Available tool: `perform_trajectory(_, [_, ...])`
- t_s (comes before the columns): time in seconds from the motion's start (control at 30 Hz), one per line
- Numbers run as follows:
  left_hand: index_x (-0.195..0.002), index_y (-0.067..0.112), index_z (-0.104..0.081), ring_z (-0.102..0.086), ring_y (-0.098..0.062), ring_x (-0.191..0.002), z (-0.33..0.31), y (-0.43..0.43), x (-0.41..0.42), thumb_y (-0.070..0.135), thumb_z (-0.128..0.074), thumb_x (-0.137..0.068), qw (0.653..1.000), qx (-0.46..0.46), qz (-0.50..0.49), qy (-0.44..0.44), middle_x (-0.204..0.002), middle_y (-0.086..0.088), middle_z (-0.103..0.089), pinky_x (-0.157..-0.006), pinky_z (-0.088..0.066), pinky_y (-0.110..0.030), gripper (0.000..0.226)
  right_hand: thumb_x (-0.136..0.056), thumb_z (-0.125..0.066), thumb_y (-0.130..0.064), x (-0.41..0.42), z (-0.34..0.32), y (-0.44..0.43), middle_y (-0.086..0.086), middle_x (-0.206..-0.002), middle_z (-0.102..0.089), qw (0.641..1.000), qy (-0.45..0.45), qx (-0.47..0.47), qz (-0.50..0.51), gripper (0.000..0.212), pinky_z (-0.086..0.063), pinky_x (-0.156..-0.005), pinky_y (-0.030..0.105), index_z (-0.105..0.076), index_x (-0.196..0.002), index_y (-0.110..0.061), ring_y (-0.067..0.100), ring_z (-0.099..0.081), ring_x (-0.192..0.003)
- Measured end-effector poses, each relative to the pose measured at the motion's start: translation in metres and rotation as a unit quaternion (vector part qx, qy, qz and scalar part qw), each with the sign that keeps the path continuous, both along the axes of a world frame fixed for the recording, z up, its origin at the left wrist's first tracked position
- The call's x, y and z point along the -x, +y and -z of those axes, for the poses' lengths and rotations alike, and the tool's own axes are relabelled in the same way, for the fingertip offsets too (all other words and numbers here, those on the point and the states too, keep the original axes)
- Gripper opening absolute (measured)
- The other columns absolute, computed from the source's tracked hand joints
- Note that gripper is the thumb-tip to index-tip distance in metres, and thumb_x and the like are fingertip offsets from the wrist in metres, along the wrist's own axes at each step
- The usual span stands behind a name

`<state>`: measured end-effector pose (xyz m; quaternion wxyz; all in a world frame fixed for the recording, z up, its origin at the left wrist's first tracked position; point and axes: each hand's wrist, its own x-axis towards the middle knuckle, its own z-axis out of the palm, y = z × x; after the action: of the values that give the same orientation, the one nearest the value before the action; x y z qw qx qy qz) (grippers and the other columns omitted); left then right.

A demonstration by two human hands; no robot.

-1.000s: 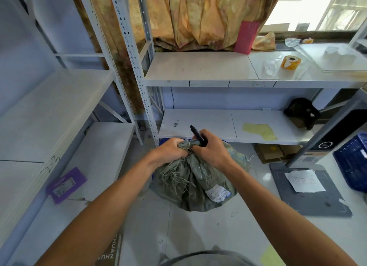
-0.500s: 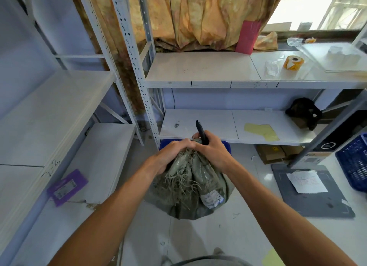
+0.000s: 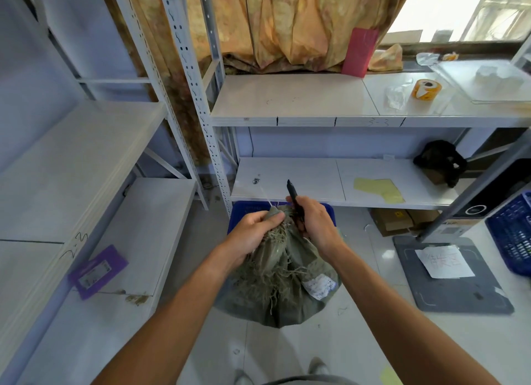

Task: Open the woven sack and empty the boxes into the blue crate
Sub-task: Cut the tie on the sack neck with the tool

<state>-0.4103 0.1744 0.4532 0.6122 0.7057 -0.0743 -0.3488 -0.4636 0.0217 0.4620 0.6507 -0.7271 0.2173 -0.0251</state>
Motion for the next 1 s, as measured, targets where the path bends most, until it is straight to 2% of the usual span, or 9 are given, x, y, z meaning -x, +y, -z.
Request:
perform_trajectory(0.07, [-0.105,0.022,-0.073,-0.076,-0.015,-0.091,0.001,0.000,0.001,0.035,-0.066,-0.097,1.000,-0.014,0.011,-0.017,-0.099,0.000,-0.080,-0.081,-0.058,-0.029,0.017,-0.101,-0.037,-0.035,0.005,0.003,0.001,-0.002,-0.106,-0.055,0.999,-0.009,0.032,0.026,0.038,-0.040,-0.087,0.033,-0.067,-0.118,-0.020,0.015,-0.054,-0.097])
perform_trajectory(0.13, [-0.101,0.028,-0.072,-0.075,-0.007,-0.086,0.004,0.001,0.003,0.034,-0.066,-0.097,1.000,-0.022,0.009,-0.020,-0.094,0.006,-0.079,-0.074,-0.055,-0.023,0.010,-0.104,-0.040,-0.024,0.011,0.006,0.003,-0.003,-0.092,-0.057,0.999,-0.021,0.026,0.018,0.030,-0.040,-0.073,0.027,-0.066,-0.116,-0.015,0.011,-0.053,-0.081])
perform_trajectory(0.23, [-0.107,0.025,-0.072,-0.075,-0.008,-0.090,0.004,0.000,0.007,0.037,-0.063,-0.098,0.999,-0.026,-0.018,-0.011,-0.099,0.005,-0.079,-0.075,-0.053,-0.023,0.017,-0.107,-0.041,-0.020,0.022,0.005,0.006,0.003,-0.072,-0.052,0.999,-0.045,-0.030,-0.002,0.025,-0.035,-0.052,0.028,-0.061,-0.116,-0.009,0.012,-0.046,-0.055])
perform_trajectory(0.33, [-0.109,0.027,-0.072,-0.072,-0.009,-0.094,0.005,-0.001,0.008,0.042,-0.064,-0.097,0.998,-0.030,-0.047,-0.006,-0.098,0.007,-0.078,-0.079,-0.053,-0.026,0.021,-0.108,-0.040,-0.026,0.031,0.007,0.007,0.003,-0.065,-0.047,0.995,-0.058,-0.074,-0.028,0.025,-0.029,-0.041,0.027,-0.058,-0.119,-0.013,0.013,-0.037,-0.046])
perform_trajectory(0.43, [-0.110,0.034,-0.074,-0.073,-0.018,-0.102,0.007,-0.002,0.008,0.059,-0.068,-0.085,0.998,-0.041,-0.046,-0.009,-0.103,0.005,-0.079,-0.097,-0.055,-0.044,0.035,-0.109,-0.036,-0.032,0.036,0.009,0.008,-0.001,-0.062,-0.043,0.992,-0.035,-0.118,-0.031,0.033,-0.024,-0.040,0.025,-0.063,-0.120,-0.016,0.011,-0.030,-0.045])
perform_trajectory(0.5, [-0.113,0.030,-0.073,-0.073,-0.022,-0.104,0.006,-0.002,0.008,0.052,-0.066,-0.090,0.998,-0.026,-0.050,-0.010,-0.106,0.001,-0.079,-0.100,-0.054,-0.047,0.032,-0.108,-0.036,-0.032,0.037,0.008,0.007,0.000,-0.063,-0.044,0.987,-0.034,-0.154,-0.021,0.036,-0.022,-0.042,0.027,-0.064,-0.117,-0.010,0.012,-0.029,-0.046])
perform_trajectory(0.63, [-0.108,0.025,-0.072,-0.073,-0.017,-0.101,0.004,-0.001,0.008,0.039,-0.061,-0.100,0.998,-0.009,-0.059,-0.024,-0.101,0.003,-0.079,-0.094,-0.056,-0.037,0.020,-0.106,-0.041,-0.020,0.040,0.006,0.004,0.007,-0.073,-0.049,0.981,-0.051,-0.183,-0.023,0.026,-0.029,-0.042,0.028,-0.053,-0.112,0.001,0.016,-0.034,-0.047])
perform_trajectory(0.77, [-0.092,0.034,-0.065,-0.065,0.009,-0.080,-0.003,-0.002,0.012,0.035,-0.057,-0.103,0.997,0.004,-0.070,-0.030,-0.088,0.018,-0.071,-0.066,-0.046,-0.012,0.013,-0.106,-0.040,-0.016,0.042,0.005,0.008,0.002,-0.070,-0.047,0.982,-0.033,-0.185,-0.028,0.023,-0.025,-0.040,0.025,-0.054,-0.115,-0.001,0.013,-0.030,-0.047])
perform_trajectory(1.0, [-0.088,0.037,-0.059,-0.058,0.006,-0.087,-0.007,-0.004,0.016,0.035,-0.054,-0.104,0.995,0.043,-0.088,-0.022,-0.093,0.020,-0.064,-0.071,-0.045,-0.018,0.017,-0.109,-0.039,-0.021,0.047,0.001,0.021,-0.004,-0.061,-0.041,0.991,-0.060,-0.111,-0.042,0.026,-0.028,-0.039,0.020,-0.053,-0.111,0.000,0.009,-0.033,-0.045])
